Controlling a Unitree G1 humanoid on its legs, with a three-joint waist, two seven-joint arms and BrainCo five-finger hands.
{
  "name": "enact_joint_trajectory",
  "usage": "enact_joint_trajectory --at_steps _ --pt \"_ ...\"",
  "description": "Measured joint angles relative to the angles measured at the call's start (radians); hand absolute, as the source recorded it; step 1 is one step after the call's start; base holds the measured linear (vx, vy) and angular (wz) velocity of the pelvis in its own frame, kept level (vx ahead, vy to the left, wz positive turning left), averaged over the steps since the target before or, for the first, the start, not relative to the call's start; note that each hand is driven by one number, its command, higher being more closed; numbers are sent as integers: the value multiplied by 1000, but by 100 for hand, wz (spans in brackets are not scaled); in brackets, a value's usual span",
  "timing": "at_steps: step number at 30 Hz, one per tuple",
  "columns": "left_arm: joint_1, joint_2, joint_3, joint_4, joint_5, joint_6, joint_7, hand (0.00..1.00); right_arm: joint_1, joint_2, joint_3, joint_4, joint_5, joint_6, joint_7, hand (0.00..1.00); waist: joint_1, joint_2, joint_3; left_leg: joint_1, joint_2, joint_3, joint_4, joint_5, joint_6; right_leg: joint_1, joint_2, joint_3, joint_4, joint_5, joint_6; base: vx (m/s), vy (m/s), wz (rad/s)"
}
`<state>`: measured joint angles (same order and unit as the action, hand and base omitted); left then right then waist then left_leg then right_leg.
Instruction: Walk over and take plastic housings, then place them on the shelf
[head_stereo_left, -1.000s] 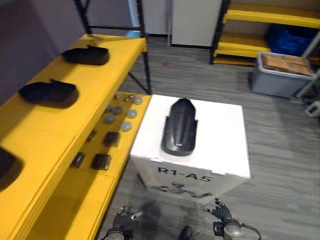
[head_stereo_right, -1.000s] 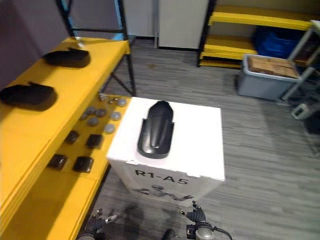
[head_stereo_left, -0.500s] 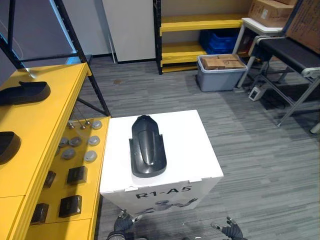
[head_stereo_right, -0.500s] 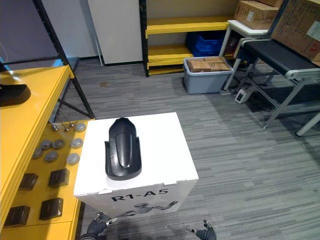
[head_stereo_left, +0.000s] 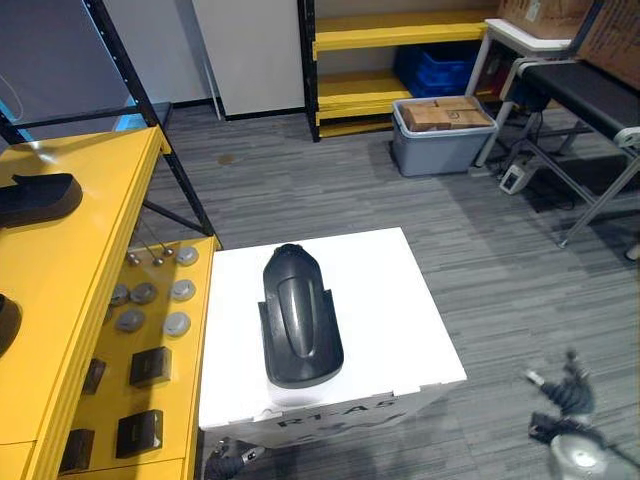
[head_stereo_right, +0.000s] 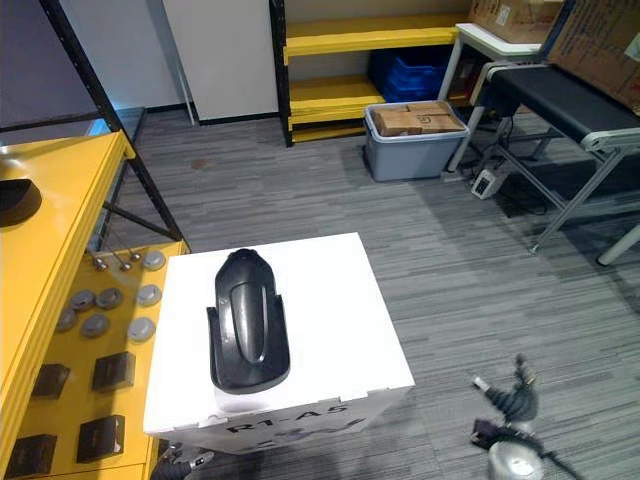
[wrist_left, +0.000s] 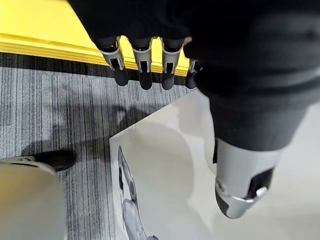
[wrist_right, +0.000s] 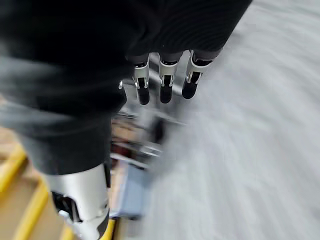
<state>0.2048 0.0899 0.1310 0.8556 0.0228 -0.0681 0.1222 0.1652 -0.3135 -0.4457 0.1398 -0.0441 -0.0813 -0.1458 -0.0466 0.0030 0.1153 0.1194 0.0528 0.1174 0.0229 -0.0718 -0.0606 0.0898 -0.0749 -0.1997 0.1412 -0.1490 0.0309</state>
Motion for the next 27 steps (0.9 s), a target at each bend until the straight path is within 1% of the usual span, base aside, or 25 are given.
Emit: enact_joint_trajectory --at_steps 2,4,6,7,9,10,12,14,15,16,19,20,21,23,25,27 --pt "14 -1 -1 -5 0 0 -1 0 -19 -10 28 -90 -14 0 2 0 0 -2 -8 3 -1 0 -4 0 -1 8 0 0 -13 0 1 0 0 0" --pt "25 -1 -2 -8 0 -7 -1 0 -49 -27 93 -160 -22 -8 11 0 -1 -5 -16 3 -1 -1 -5 0 -1 8 1 0 -13 1 1 -23 -1 0" --pt "28 2 -12 -9 0 -16 -2 0 -107 -44 205 -233 -22 -25 24 0 2 -5 -18 3 -1 -3 -5 1 0 8 1 0 -13 1 2 -67 0 1" --pt "28 3 -17 -10 0 -20 -3 0 -128 -44 237 -245 -22 -29 28 0 3 -5 -18 3 -2 -4 -5 1 0 8 1 0 -13 2 2 -57 0 2" --pt "26 4 -29 -10 -1 -29 -3 0 -206 -42 365 -256 -19 -57 44 0 12 -4 -19 3 -3 -10 -7 4 3 9 1 -2 -13 5 6 -75 -1 4" --pt "26 6 -34 -11 -1 -31 -3 0 -223 -41 394 -256 -19 -58 45 0 16 -3 -20 3 -3 -11 -8 5 4 9 1 -2 -13 6 7 -86 0 5" --pt "25 9 -40 -11 -1 -35 -2 0 -282 -6 487 -254 -22 -60 51 0 33 -4 -20 2 -5 -14 -23 23 4 8 1 -6 -23 19 9 -65 1 6" --pt "24 11 -40 -10 -1 -35 0 0 -316 37 527 -237 -23 -60 51 0 43 -7 -18 -4 -8 -26 -34 36 5 8 1 -13 -38 28 6 -62 -7 14" --pt "24 14 -40 -10 -1 -34 1 0 -329 58 544 -223 -26 -59 51 0 42 -8 -18 -9 -9 -36 -36 42 6 9 1 -22 -46 33 7 -81 -15 27" --pt "25 16 -41 -10 -1 -34 3 0 -345 86 563 -195 -48 -57 50 0 46 -12 -16 -16 -10 -45 -40 50 6 9 0 -33 -50 39 8 -71 -12 23" --pt "26 17 -40 -11 -1 -32 5 0 -371 145 592 -116 -125 -39 48 0 68 -16 -14 -18 -10 -56 -54 66 8 9 3 -41 -62 49 3 -66 -2 13" --pt "28 17 -40 -10 -1 -31 6 0 -378 167 597 -85 -150 -30 45 0 68 -16 -14 -23 -10 -62 -55 68 9 8 3 -47 -65 52 3 -72 -4 19" --pt "29 18 -40 -10 -1 -29 6 0 -383 193 604 -46 -184 -11 39 0 68 -16 -13 -28 -10 -69 -56 72 13 6 3 -58 -65 55 3 -85 -2 19" --pt "30 19 -40 -10 0 -26 8 0 -385 228 606 3 -235 15 24 0 77 -19 -11 -29 -10 -75 -68 82 10 1 4 -60 -66 57 2 -74 2 8" --pt "30 20 -40 -10 0 -25 13 0 -386 254 606 45 -291 40 -5 0 87 -21 -9 -31 -10 -76 -82 92 11 -7 5 -61 -67 63 0 -63 6 0" --pt "31 20 -40 -10 0 -20 29 0 -389 279 602 93 -347 68 -43 0 89 -23 -8 -42 -12 -86 -91 101 19 -12 7 -66 -83 75 2 -49 9 7"
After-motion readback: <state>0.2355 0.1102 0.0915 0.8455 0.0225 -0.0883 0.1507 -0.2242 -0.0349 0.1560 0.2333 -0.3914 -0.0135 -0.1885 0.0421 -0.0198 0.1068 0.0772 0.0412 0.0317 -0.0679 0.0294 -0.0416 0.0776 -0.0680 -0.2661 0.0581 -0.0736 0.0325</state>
